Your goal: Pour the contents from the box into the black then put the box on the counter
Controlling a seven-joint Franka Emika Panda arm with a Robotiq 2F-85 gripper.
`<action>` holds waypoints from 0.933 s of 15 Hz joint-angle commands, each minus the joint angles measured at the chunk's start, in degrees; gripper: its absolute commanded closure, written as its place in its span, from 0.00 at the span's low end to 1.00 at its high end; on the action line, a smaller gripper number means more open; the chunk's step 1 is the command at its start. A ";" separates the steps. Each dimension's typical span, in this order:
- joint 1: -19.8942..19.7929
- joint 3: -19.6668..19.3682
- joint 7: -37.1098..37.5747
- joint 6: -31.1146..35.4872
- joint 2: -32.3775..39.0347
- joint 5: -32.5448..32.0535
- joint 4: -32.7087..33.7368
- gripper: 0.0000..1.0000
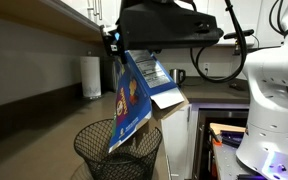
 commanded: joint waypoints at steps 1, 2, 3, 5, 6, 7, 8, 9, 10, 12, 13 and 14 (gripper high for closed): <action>0.41 0.22 2.00 -1.20 0.47 -3.33 0.56 0.52; 0.52 0.14 1.98 -1.09 0.36 -3.71 0.45 0.59; 0.61 0.25 2.18 -1.24 0.49 -4.18 0.48 0.58; 0.84 0.47 2.47 -1.39 0.56 -4.46 0.39 0.58; 0.93 0.54 2.50 -1.42 0.54 -4.49 0.39 0.58; 1.04 0.64 2.54 -1.33 0.43 -4.51 0.33 0.60; 1.16 1.06 2.95 -1.47 0.50 -4.71 0.27 0.63; 1.28 1.47 3.29 -1.64 0.46 -4.91 0.23 0.62; 1.37 1.92 3.94 -1.60 0.40 -5.25 0.05 0.66; 1.58 2.87 4.81 -1.82 0.33 -5.78 -0.14 0.67; 1.73 3.29 5.24 -1.95 0.23 -6.11 -0.22 0.67; 1.95 3.69 5.58 -2.21 0.24 -6.23 -0.23 0.65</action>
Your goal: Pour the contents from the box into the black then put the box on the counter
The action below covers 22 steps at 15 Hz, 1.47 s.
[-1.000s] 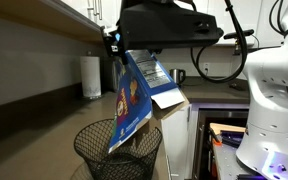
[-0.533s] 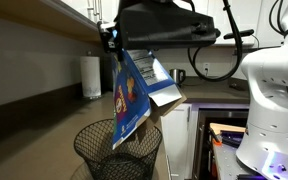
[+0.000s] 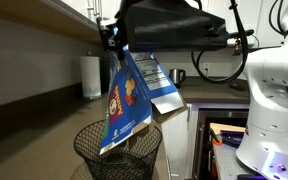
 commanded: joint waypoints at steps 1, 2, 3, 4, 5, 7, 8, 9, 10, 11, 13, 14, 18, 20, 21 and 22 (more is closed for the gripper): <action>1.29 1.48 3.27 -2.39 0.12 -2.34 0.05 0.66; 1.32 1.92 3.59 -2.75 0.15 -2.52 0.13 0.63; 1.31 2.37 3.93 -3.21 0.19 -2.80 0.19 0.64; 1.30 2.72 4.15 -3.85 0.13 -3.10 0.33 0.63; 1.48 2.81 4.01 -4.39 0.03 -2.85 0.57 0.63; 1.36 3.15 4.32 -5.21 0.56 -3.38 0.85 0.62; 1.26 3.22 4.28 -5.48 0.73 -3.74 0.92 0.62; 1.24 3.08 4.10 -5.60 0.75 -3.89 1.07 0.63; 1.22 2.97 4.04 -5.66 0.93 -4.23 1.11 0.65; 1.13 2.86 3.94 -5.88 1.13 -4.39 1.23 0.65; 1.12 2.60 3.86 -5.94 1.21 -4.50 1.36 0.68; 1.09 2.49 3.81 -6.02 1.30 -4.59 1.41 0.62; 1.02 1.87 3.91 -5.71 1.68 -5.46 1.31 0.65; 1.09 1.31 3.56 -5.68 1.73 -5.95 1.39 0.65; 1.14 1.08 3.61 -5.69 1.85 -6.29 1.38 0.66; 1.19 0.85 3.58 -5.73 1.98 -6.46 1.37 0.67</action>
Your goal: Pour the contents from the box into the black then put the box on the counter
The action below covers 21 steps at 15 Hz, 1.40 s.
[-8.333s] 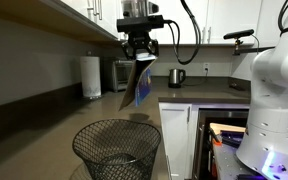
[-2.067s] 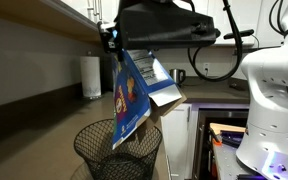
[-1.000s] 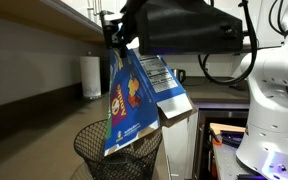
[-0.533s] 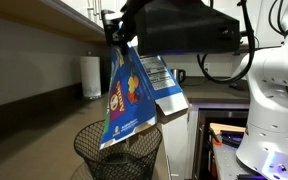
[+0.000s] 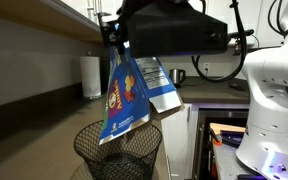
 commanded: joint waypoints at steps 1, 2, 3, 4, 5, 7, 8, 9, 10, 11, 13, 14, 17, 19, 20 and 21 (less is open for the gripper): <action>0.42 -0.82 0.82 -1.55 1.13 -2.06 1.22 0.66; 0.47 -1.03 0.81 -1.58 1.16 -2.07 1.21 0.69; 0.51 -1.18 0.81 -1.59 1.24 -2.08 1.22 0.69; 1.09 -1.72 0.18 -0.42 0.74 -0.53 0.21 0.70; 1.11 -1.86 0.18 -0.40 0.80 -0.50 0.18 0.69; 1.12 -1.94 0.18 -0.38 1.00 -0.49 0.13 0.69; 1.12 -1.95 0.18 -0.38 1.06 -0.49 0.13 0.69; 1.13 -1.95 0.18 -0.38 1.08 -0.49 0.13 0.69; 1.13 -1.96 0.18 -0.38 1.08 -0.49 0.13 0.69; 1.13 -1.96 0.18 -0.38 1.08 -0.49 0.13 0.69; 1.14 -1.96 0.18 -0.38 1.08 -0.48 0.13 0.69; 1.14 -1.96 0.18 -0.38 1.08 -0.48 0.13 0.69; 1.14 -1.96 0.18 -0.38 1.08 -0.48 0.13 0.69; 1.14 -1.96 0.18 -0.38 1.08 -0.48 0.13 0.69; 1.14 -1.96 0.18 -0.38 1.08 -0.48 0.13 0.69; 1.14 -1.96 0.18 -0.38 1.08 -0.48 0.13 0.69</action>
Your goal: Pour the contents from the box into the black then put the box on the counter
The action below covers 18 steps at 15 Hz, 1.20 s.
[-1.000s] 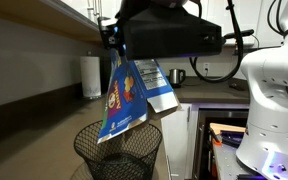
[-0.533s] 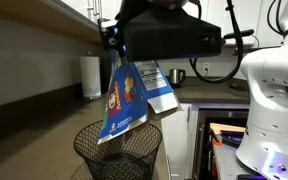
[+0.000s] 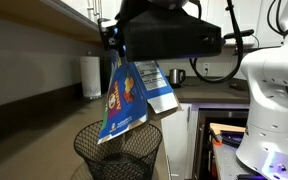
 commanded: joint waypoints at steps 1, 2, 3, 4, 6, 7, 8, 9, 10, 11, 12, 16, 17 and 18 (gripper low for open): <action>1.08 -0.93 0.18 -0.41 0.34 -0.25 0.16 0.69; 1.08 -0.93 0.18 -0.41 0.34 -0.25 0.16 0.69; 1.08 -0.93 0.18 -0.41 0.34 -0.25 0.16 0.69; 1.08 -0.93 0.18 -0.41 0.34 -0.25 0.16 0.69; 1.08 -0.93 0.18 -0.41 0.34 -0.25 0.16 0.69; 1.08 -0.93 0.18 -0.41 0.34 -0.25 0.16 0.69; 1.08 -0.93 0.18 -0.41 0.34 -0.25 0.16 0.69; 1.08 -0.93 0.18 -0.41 0.34 -0.25 0.16 0.69; 1.08 -0.93 0.18 -0.41 0.34 -0.25 0.16 0.69; 1.08 -0.93 0.18 -0.41 0.34 -0.25 0.16 0.69; 1.08 -0.93 0.18 -0.41 0.34 -0.25 0.16 0.69; 1.08 -0.96 0.18 -0.41 0.37 -0.25 0.14 0.69; 1.09 -1.02 0.18 -0.41 0.43 -0.24 0.11 0.82; 1.09 -1.10 0.17 -0.40 0.54 -0.24 0.09 0.74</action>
